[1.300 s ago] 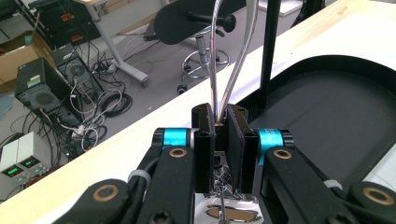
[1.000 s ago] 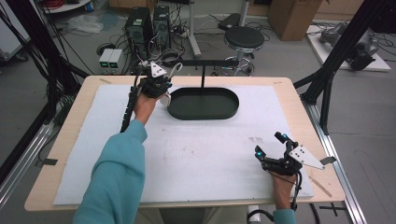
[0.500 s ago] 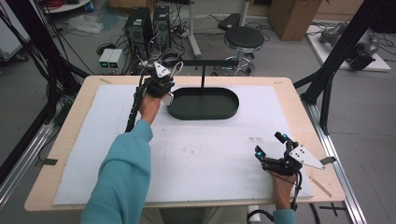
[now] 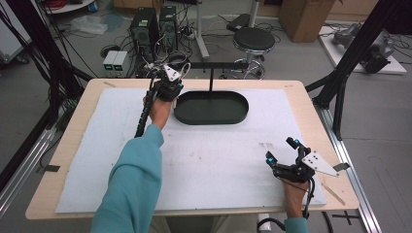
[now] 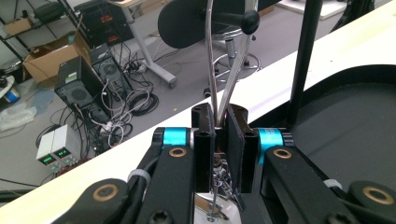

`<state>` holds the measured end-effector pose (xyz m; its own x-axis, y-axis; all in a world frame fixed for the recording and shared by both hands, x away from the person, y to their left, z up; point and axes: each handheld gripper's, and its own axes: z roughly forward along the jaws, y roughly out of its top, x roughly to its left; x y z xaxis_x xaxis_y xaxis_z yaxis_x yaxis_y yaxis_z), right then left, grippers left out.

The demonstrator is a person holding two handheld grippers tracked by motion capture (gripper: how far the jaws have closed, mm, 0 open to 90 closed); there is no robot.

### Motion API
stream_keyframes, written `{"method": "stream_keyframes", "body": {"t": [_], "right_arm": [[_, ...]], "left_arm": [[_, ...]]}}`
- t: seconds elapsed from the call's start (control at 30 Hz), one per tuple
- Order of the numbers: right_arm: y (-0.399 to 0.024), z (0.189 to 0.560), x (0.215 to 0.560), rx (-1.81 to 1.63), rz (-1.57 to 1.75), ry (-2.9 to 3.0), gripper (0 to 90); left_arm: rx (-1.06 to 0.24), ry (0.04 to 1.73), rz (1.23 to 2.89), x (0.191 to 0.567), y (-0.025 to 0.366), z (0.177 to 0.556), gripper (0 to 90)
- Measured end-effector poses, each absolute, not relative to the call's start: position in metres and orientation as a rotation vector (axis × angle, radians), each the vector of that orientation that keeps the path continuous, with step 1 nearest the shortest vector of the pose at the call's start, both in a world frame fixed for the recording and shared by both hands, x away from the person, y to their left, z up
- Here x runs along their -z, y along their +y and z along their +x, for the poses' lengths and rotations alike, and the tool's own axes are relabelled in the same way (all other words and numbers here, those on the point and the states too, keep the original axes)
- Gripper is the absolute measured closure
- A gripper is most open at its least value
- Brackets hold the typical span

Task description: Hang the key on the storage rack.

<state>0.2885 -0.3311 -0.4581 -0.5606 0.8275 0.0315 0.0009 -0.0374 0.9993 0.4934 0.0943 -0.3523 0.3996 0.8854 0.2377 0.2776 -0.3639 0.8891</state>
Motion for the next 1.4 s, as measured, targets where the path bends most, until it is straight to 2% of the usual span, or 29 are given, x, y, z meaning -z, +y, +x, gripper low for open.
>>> {"method": "stream_keyframes", "body": {"t": [0.33, 0.87, 0.9, 1.1, 1.27, 1.33, 1.4], "right_arm": [[-0.331, 0.289, 0.458, -1.670, 0.880, 1.604, 2.6], [-0.331, 0.289, 0.458, -1.673, 0.880, 1.603, 2.6], [-0.331, 0.289, 0.458, -1.672, 0.880, 1.603, 2.6], [-0.331, 0.289, 0.458, -1.671, 0.877, 1.604, 2.6], [-0.331, 0.289, 0.458, -1.669, 0.880, 1.606, 2.6], [-0.331, 0.288, 0.458, -1.673, 0.888, 1.613, 2.6], [-0.331, 0.289, 0.458, -1.674, 0.873, 1.607, 2.6]], "left_arm": [[-0.960, 1.041, 1.872, 0.359, 0.098, 0.499, 81.5], [-0.889, 1.037, 1.887, 0.366, 0.104, 0.505, 78.9], [-0.886, 1.037, 1.889, 0.367, 0.105, 0.505, 76.8], [-0.754, 0.980, 1.852, 0.367, 0.116, 0.507, 40.8], [-0.708, 0.917, 1.757, 0.362, 0.133, 0.497, 12.2], [-0.667, 0.887, 1.732, 0.359, 0.144, 0.489, 4.0], [-0.643, 0.834, 1.691, 0.356, 0.156, 0.478, 1.7]]}}
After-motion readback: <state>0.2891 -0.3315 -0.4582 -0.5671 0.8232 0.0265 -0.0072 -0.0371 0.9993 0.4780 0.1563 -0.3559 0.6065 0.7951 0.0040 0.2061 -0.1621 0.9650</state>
